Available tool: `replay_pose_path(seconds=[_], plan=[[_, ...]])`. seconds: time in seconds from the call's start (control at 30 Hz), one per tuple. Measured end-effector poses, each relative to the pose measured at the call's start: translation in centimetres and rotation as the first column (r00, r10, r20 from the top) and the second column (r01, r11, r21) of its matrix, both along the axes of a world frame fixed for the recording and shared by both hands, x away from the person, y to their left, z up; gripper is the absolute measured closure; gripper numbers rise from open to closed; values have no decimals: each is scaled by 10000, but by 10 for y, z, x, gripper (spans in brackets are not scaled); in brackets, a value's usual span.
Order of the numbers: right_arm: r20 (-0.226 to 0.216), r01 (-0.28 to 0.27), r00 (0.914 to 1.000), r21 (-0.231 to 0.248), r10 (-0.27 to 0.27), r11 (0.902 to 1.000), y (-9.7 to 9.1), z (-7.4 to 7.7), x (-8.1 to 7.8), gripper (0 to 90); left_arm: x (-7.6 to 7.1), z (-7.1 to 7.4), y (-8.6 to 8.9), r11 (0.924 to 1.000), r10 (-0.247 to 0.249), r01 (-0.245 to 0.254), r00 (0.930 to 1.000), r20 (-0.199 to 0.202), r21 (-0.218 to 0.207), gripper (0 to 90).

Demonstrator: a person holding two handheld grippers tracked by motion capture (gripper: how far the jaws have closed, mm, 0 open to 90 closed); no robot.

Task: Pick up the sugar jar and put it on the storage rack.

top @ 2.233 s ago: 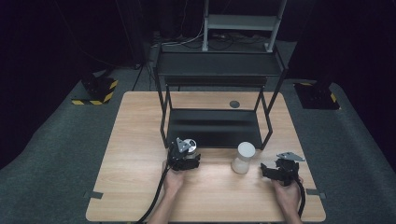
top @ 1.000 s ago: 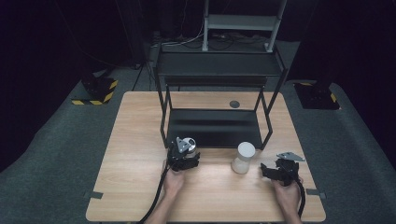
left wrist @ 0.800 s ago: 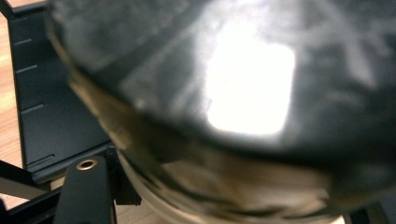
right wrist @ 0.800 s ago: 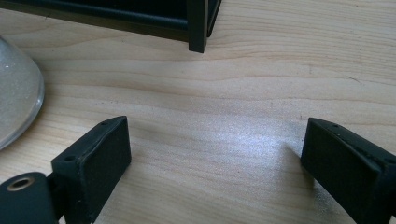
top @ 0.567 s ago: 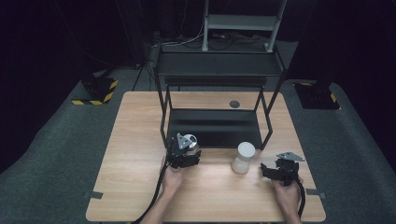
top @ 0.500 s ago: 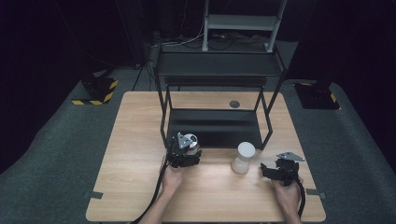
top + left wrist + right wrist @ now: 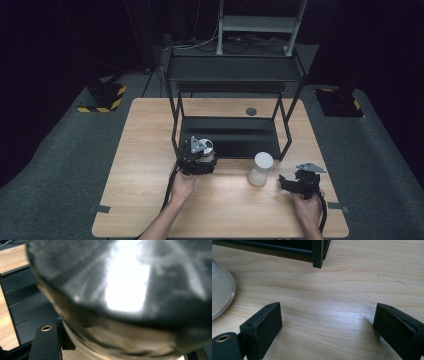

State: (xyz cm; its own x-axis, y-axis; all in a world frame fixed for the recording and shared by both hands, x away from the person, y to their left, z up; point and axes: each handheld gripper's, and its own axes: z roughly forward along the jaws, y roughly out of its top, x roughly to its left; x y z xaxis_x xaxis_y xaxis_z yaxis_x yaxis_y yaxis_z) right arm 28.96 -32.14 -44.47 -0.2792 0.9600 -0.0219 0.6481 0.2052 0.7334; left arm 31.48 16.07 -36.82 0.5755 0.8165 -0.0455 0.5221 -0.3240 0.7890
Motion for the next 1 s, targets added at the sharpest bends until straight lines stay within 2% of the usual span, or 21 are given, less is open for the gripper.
replay_pose_path(seconds=[0.13,0.3,0.57,1.0], plan=[[0,3,10000,2,-3,10000,0,0,0,78,3,8,0,10000,-35,35,9998,-217,18,308],[-4,5,10000,4,-5,10000,0,0,0,78,5,15,0,9999,-162,161,9995,-261,-41,309],[-2,4,10000,4,-4,10000,0,0,0,78,6,29,0,9994,-351,351,9993,-139,56,308],[-4,5,10000,7,-5,10000,0,0,0,78,8,55,5,9984,-564,565,9983,134,-76,308]])
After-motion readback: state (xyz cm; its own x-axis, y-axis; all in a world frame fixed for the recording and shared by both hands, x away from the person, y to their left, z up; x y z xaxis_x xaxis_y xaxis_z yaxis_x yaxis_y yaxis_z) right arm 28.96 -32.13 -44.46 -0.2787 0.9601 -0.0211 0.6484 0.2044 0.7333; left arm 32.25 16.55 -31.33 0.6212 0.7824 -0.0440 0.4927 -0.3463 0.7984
